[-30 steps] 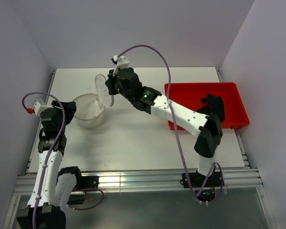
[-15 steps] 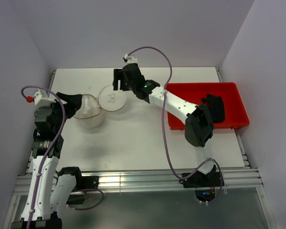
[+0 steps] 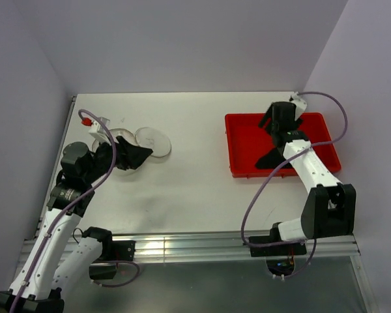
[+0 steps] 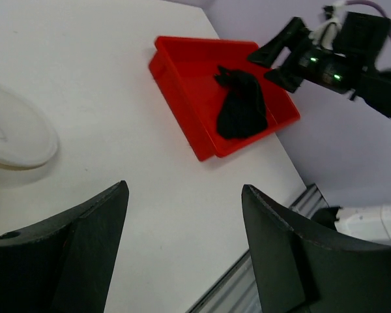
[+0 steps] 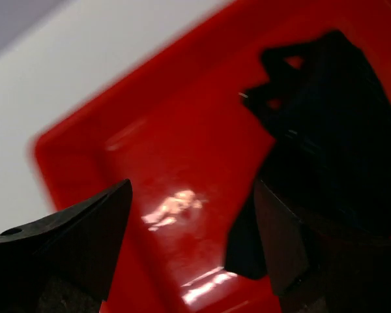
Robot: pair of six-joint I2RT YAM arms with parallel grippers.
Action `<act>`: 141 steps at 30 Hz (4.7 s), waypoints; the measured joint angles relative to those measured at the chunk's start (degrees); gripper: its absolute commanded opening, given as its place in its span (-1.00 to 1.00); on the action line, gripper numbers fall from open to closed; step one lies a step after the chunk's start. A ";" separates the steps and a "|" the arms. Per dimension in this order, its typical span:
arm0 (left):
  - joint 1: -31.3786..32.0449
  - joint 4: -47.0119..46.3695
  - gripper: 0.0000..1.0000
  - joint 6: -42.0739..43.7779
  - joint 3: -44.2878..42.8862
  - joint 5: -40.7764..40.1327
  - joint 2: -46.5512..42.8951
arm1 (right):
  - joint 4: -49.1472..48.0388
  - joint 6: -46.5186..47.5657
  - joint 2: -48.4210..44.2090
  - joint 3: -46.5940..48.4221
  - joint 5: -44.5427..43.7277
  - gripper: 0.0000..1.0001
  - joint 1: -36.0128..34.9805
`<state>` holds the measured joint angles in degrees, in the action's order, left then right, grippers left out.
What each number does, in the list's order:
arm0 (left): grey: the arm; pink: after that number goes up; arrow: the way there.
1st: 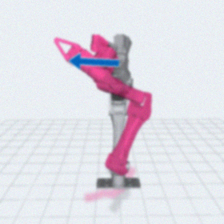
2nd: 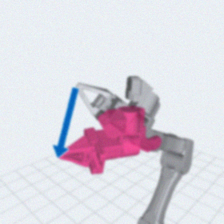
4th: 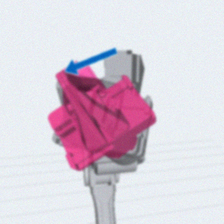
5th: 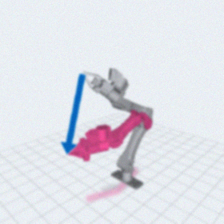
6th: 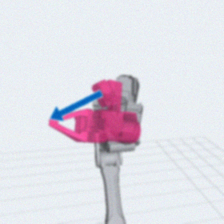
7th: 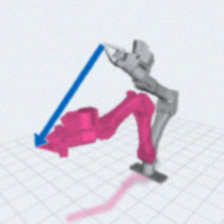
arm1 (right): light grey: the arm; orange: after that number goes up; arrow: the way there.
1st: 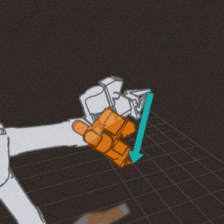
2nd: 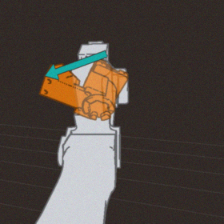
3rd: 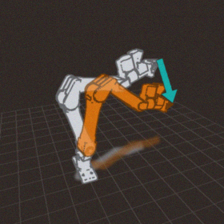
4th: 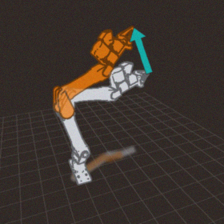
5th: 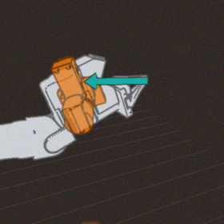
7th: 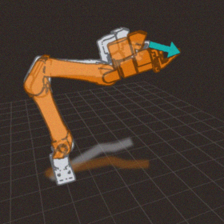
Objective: Place the bra in the laundry bag and zip it closed
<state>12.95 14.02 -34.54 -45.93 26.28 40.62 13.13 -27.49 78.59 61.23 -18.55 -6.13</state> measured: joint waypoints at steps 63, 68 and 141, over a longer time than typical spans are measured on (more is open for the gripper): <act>12.17 -2.93 0.39 -4.22 1.53 -12.70 21.57 | -6.25 2.38 10.99 9.60 13.46 0.56 -23.34; 16.15 -7.85 0.39 -6.73 -2.03 -16.94 34.84 | -12.44 0.17 -4.11 -7.37 13.97 0.25 -23.43; 17.40 -27.85 -1.00 -2.62 -30.27 -5.57 38.77 | -51.49 -0.09 -8.68 -18.60 61.35 0.13 -13.62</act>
<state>30.35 -13.82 -37.17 -76.20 20.71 79.40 -38.37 -27.57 69.91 42.63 42.81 -19.75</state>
